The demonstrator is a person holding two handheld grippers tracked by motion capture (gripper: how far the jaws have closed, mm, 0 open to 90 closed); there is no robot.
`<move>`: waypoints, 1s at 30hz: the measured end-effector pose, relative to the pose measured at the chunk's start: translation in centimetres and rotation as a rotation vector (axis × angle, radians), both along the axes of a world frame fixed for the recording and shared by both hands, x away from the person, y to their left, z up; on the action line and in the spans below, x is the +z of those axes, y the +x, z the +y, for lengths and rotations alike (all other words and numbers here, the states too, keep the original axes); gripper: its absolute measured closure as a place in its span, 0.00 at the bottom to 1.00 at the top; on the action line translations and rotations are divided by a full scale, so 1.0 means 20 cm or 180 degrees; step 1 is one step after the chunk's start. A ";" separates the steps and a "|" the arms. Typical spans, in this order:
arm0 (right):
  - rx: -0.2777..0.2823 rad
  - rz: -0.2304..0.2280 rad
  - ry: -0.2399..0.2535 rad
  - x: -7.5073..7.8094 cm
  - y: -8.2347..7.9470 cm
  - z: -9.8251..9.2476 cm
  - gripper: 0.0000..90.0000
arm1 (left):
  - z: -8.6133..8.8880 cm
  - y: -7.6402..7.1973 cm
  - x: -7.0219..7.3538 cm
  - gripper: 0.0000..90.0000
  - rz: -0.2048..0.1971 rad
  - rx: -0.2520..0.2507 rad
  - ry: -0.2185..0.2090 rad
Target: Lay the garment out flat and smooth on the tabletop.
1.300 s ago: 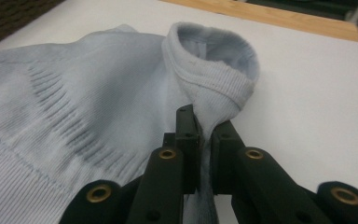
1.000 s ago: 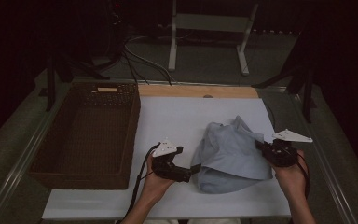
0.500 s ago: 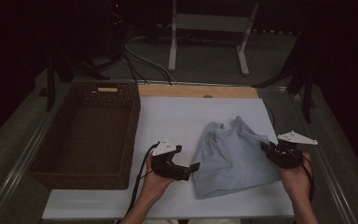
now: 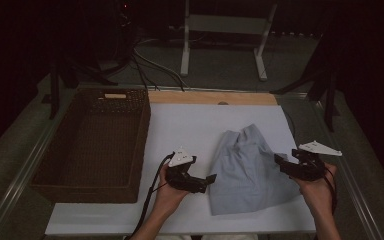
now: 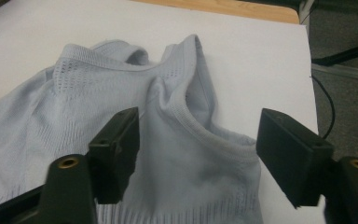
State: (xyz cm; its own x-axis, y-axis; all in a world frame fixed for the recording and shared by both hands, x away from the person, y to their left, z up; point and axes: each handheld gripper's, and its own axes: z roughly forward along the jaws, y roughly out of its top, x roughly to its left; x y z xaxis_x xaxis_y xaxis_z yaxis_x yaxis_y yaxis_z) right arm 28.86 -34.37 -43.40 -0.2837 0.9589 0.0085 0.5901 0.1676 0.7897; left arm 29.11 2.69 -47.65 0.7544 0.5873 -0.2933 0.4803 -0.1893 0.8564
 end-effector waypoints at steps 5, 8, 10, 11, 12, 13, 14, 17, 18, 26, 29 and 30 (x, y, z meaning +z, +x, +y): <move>0.0043 -0.0015 0.0034 -0.02 -0.01 0.01 0.30 | -0.03 0.02 -0.02 0.04 0.0054 0.0021 0.0044; 0.0039 -0.0009 0.0053 -0.03 -0.01 0.01 0.29 | -0.05 0.03 -0.03 0.04 0.0079 0.0017 0.0071; 0.0046 -0.0009 0.0091 -0.04 -0.02 0.01 0.28 | -0.06 0.04 -0.04 0.05 0.0100 0.0021 0.0092; 0.0043 -0.0011 0.0101 -0.05 -0.02 0.01 0.28 | -0.06 0.05 -0.04 0.05 0.0117 0.0033 0.0104; 0.0054 -0.0016 0.0109 -0.05 -0.02 0.01 0.28 | -0.07 0.05 -0.04 0.05 0.0143 0.0055 0.0118; 0.0059 -0.0026 0.0126 -0.05 -0.03 0.01 0.28 | -0.08 0.06 -0.05 0.05 0.0166 0.0075 0.0143; 0.0054 -0.0035 0.0145 -0.06 -0.03 0.02 0.28 | -0.08 0.07 -0.05 0.05 0.0188 0.0083 0.0154; 0.0043 -0.0055 0.0208 -0.07 -0.04 0.01 0.28 | -0.09 0.08 -0.07 0.16 0.0207 0.0098 0.0190; 0.0044 -0.0064 0.0219 -0.07 -0.04 0.01 0.28 | -0.10 0.08 -0.07 0.16 0.0210 0.0104 0.0203; 0.0051 -0.0098 0.0283 -0.08 -0.05 0.01 0.28 | -0.12 0.11 -0.09 0.19 0.0281 0.0146 0.0255; 0.0048 -0.0130 0.0318 -0.09 -0.06 0.01 0.28 | -0.14 0.11 -0.11 0.20 0.0293 0.0175 0.0356; 0.0048 -0.0130 0.0320 -0.09 -0.06 0.01 0.28 | -0.15 0.11 -0.11 0.27 0.0283 0.0225 0.0399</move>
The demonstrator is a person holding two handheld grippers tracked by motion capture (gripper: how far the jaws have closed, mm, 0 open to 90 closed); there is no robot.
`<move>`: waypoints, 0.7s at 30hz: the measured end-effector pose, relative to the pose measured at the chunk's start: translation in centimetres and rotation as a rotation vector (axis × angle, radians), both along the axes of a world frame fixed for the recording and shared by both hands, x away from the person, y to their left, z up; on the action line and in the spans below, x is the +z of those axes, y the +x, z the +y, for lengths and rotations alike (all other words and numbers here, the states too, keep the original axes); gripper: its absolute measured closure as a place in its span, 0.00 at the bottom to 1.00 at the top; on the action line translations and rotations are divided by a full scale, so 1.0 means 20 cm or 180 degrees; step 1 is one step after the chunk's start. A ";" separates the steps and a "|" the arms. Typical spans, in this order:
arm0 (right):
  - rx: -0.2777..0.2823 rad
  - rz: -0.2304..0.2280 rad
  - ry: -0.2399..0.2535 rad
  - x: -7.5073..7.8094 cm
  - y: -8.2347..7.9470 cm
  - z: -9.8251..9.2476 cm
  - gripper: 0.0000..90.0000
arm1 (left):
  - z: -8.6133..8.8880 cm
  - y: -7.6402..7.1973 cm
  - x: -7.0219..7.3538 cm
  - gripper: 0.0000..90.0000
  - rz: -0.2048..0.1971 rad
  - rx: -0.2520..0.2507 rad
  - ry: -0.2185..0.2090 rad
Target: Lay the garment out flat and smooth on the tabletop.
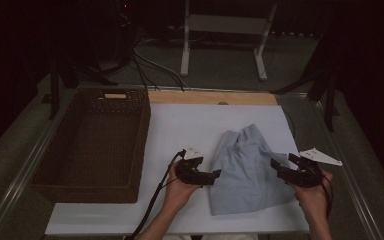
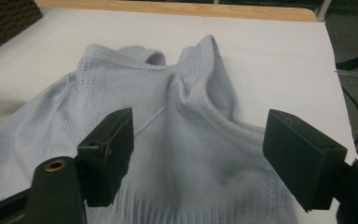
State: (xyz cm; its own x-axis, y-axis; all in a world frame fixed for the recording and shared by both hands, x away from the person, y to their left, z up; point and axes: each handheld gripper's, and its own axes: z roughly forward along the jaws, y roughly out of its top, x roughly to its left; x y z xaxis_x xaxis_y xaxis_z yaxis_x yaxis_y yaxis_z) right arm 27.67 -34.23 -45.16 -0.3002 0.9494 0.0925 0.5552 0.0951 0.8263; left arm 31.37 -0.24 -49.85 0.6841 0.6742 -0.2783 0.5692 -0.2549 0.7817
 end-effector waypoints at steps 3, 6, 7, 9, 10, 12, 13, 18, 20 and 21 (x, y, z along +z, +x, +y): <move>0.0010 0.0007 -0.0002 0.00 0.00 0.00 0.28 | -0.02 0.01 -0.02 0.35 0.0061 -0.0041 0.0036; 0.0022 -0.0001 -0.0013 -0.01 0.00 0.01 0.28 | -0.04 0.02 -0.04 0.40 0.0130 -0.0081 0.0060; 0.0021 0.0006 -0.0022 -0.01 0.00 0.01 0.28 | -0.04 0.03 -0.05 0.43 0.0161 -0.0108 0.0065; 0.0027 -0.0001 -0.0027 -0.01 0.00 0.01 0.28 | -0.05 0.03 -0.05 0.53 0.0224 -0.0167 0.0051; 0.0026 0.0004 -0.0028 -0.01 0.00 0.01 0.28 | -0.05 0.03 -0.05 0.60 0.0242 -0.0215 0.0048; 0.0029 0.0002 -0.0029 -0.02 0.00 0.01 0.28 | -0.06 0.02 -0.05 0.74 0.0196 -0.0198 0.0103; 0.0024 0.0000 -0.0027 -0.02 0.00 0.01 0.28 | -0.06 0.02 -0.04 0.81 0.0197 -0.0209 0.0090; 0.0020 -0.0020 -0.0020 -0.01 0.00 0.01 0.29 | -0.05 -0.01 0.02 0.98 0.0046 -0.0204 0.0012; 0.0020 -0.0014 -0.0028 -0.01 0.00 0.01 0.29 | -0.04 -0.02 0.04 0.98 -0.0016 -0.0214 0.0000; 0.0020 -0.0014 -0.0031 -0.01 0.00 0.01 0.29 | -0.03 -0.02 0.04 0.99 -0.0037 -0.0210 -0.0004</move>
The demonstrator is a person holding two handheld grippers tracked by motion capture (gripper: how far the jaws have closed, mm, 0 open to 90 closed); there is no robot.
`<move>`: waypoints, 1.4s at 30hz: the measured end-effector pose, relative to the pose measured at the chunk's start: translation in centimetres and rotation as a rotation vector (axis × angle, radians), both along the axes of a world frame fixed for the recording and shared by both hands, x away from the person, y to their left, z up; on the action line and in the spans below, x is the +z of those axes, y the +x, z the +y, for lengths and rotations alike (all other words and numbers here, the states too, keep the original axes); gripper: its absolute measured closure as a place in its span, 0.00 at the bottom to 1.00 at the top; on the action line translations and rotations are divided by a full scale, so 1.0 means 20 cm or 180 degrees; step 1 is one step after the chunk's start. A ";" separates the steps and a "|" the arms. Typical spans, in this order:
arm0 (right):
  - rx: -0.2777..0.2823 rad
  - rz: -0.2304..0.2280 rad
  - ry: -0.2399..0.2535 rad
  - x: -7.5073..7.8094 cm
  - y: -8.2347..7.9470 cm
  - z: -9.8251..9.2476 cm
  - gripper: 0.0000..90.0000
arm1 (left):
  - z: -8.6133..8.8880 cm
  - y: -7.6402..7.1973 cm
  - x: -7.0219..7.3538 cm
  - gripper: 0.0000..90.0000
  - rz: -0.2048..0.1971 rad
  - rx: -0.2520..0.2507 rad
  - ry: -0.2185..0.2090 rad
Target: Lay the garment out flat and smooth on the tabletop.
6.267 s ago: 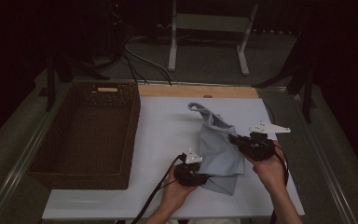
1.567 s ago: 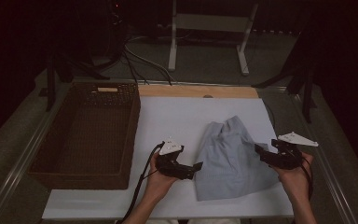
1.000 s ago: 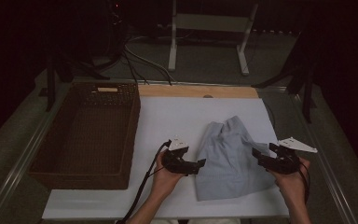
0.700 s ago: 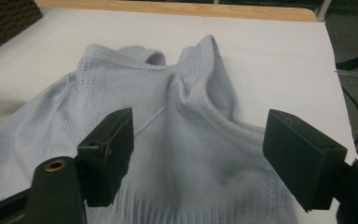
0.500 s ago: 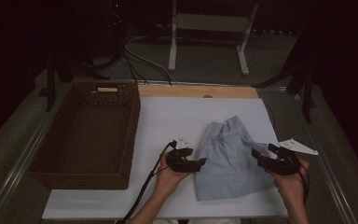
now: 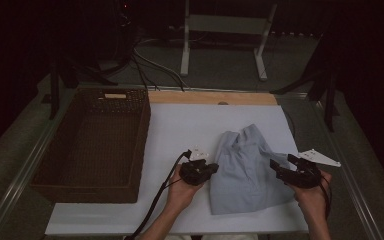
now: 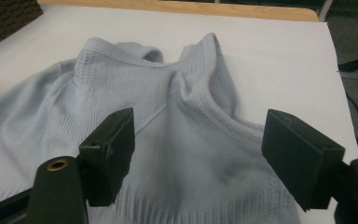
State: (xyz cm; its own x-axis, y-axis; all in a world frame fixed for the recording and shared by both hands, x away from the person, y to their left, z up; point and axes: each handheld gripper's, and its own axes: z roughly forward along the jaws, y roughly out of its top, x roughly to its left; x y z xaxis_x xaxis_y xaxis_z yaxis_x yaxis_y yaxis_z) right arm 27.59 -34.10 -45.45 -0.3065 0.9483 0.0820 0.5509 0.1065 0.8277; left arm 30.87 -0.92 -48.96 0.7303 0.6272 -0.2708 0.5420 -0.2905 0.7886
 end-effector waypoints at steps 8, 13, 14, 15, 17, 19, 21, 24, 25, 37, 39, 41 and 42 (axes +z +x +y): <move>0.0006 -0.0007 -0.0006 0.00 0.00 0.00 0.29 | 0.06 -0.04 0.07 1.00 -0.0154 0.0064 -0.0072; 0.0007 -0.0017 -0.0005 0.00 0.00 0.00 0.29 | 0.12 -0.05 0.09 1.00 -0.0201 0.0216 -0.0047; 0.0008 -0.0016 -0.0008 0.00 0.00 0.00 0.29 | 0.14 -0.05 0.09 1.00 -0.0213 0.0264 -0.0041; 0.0010 -0.0015 -0.0012 0.00 0.00 0.00 0.29 | 0.15 -0.04 0.09 1.00 -0.0203 0.0305 -0.0043; 0.0012 -0.0013 -0.0014 0.00 0.00 0.00 0.29 | 0.17 -0.04 0.08 1.00 -0.0171 0.0328 -0.0044; 0.0012 -0.0005 -0.0019 0.00 0.00 0.00 0.29 | 0.17 -0.03 0.07 1.00 -0.0147 0.0317 -0.0026; 0.0019 -0.0002 -0.0022 0.00 0.00 0.01 0.29 | 0.15 -0.03 0.05 0.99 -0.0114 0.0303 -0.0011; 0.0034 -0.0008 -0.0031 0.00 0.00 0.01 0.29 | 0.14 -0.02 0.03 0.89 -0.0075 0.0261 -0.0063; 0.0035 -0.0004 -0.0032 0.00 0.00 0.01 0.29 | 0.14 -0.01 0.03 0.84 -0.0056 0.0247 -0.0080; 0.0042 -0.0002 -0.0042 -0.01 0.01 0.01 0.29 | 0.12 0.04 -0.01 0.43 -0.0017 0.0395 -0.0036; 0.0045 -0.0004 -0.0046 -0.01 0.01 0.01 0.29 | 0.12 0.05 -0.02 0.40 -0.0002 0.0410 -0.0023; 0.0045 -0.0003 -0.0045 -0.01 0.02 0.01 0.29 | 0.12 0.06 -0.02 0.38 0.0015 0.0428 -0.0002; 0.0049 -0.0005 -0.0045 -0.01 0.02 0.01 0.29 | 0.11 0.06 -0.03 0.33 0.0022 0.0443 0.0008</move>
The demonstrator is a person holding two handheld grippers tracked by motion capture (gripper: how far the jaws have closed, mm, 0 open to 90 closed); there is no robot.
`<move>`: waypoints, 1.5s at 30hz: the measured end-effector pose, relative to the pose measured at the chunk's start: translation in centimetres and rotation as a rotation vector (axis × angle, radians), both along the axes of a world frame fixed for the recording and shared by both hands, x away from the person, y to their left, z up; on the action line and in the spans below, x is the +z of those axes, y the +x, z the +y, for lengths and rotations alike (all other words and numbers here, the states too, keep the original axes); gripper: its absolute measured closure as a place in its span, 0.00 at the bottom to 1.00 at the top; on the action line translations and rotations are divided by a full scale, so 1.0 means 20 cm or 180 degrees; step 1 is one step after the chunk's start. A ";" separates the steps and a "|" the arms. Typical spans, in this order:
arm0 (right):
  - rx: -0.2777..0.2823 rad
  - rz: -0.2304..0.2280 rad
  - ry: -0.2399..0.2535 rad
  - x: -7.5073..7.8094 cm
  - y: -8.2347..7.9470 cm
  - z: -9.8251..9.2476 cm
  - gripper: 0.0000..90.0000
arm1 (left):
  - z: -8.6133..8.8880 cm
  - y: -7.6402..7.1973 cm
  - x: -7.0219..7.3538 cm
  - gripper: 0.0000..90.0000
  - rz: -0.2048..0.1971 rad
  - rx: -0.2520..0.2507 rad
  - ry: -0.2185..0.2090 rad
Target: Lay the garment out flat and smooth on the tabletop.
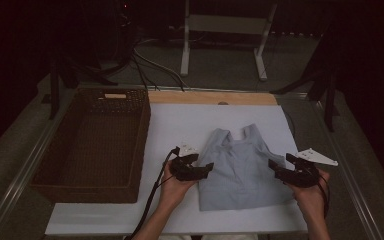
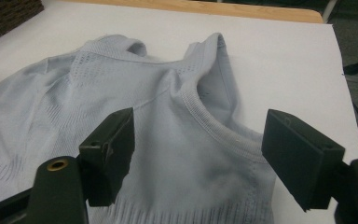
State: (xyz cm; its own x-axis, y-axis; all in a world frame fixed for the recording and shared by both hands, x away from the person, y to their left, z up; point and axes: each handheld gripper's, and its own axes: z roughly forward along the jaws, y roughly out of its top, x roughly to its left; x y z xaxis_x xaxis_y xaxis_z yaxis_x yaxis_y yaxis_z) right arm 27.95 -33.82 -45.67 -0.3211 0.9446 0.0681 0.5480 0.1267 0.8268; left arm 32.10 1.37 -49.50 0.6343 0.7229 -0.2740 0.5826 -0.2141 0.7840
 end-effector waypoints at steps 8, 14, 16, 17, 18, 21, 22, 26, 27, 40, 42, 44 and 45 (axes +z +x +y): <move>0.0002 -0.0021 -0.0013 0.00 0.02 0.00 0.29 | -0.01 0.03 -0.02 0.21 0.0046 0.0175 0.0089; 0.0003 -0.0020 -0.0021 0.00 0.04 0.00 0.29 | -0.02 0.03 -0.03 0.11 0.0073 0.0131 0.0075; 0.0013 -0.0013 -0.0045 -0.01 0.05 0.00 0.29 | -0.02 0.03 -0.03 0.11 0.0084 0.0089 0.0074; 0.0017 -0.0011 -0.0050 -0.01 0.06 0.00 0.29 | -0.02 0.03 -0.03 0.11 0.0086 0.0086 0.0087; 0.0024 -0.0008 -0.0053 -0.01 0.06 0.00 0.29 | -0.02 0.03 -0.03 0.11 0.0087 0.0070 0.0087; 0.0021 -0.0001 -0.0058 0.00 0.08 0.00 0.29 | -0.03 0.03 -0.04 0.12 0.0110 0.0029 0.0087; 0.0020 0.0001 -0.0056 0.00 0.09 0.00 0.29 | -0.03 0.03 -0.04 0.12 0.0115 0.0022 0.0084; 0.0033 0.0004 -0.0065 0.00 0.11 0.01 0.30 | -0.03 0.03 -0.04 0.12 0.0114 0.0009 0.0084; 0.0038 0.0013 -0.0070 0.00 0.12 0.01 0.30 | -0.03 0.03 -0.04 0.12 0.0115 -0.0001 0.0088; 0.0051 0.0133 -0.0162 -0.06 0.19 0.05 0.40 | -0.05 0.04 -0.06 0.15 0.0272 -0.0082 0.0104; 0.0036 0.0137 -0.0197 -0.06 0.20 0.06 0.47 | -0.05 0.05 -0.07 0.19 0.0308 -0.0076 0.0078; 0.0042 0.0152 -0.0224 -0.07 0.20 0.06 0.51 | -0.04 0.06 -0.07 0.19 0.0355 -0.0094 0.0038; 0.0031 0.0157 -0.0260 -0.08 0.20 0.07 0.55 | -0.05 0.06 -0.07 0.22 0.0351 -0.0092 0.0058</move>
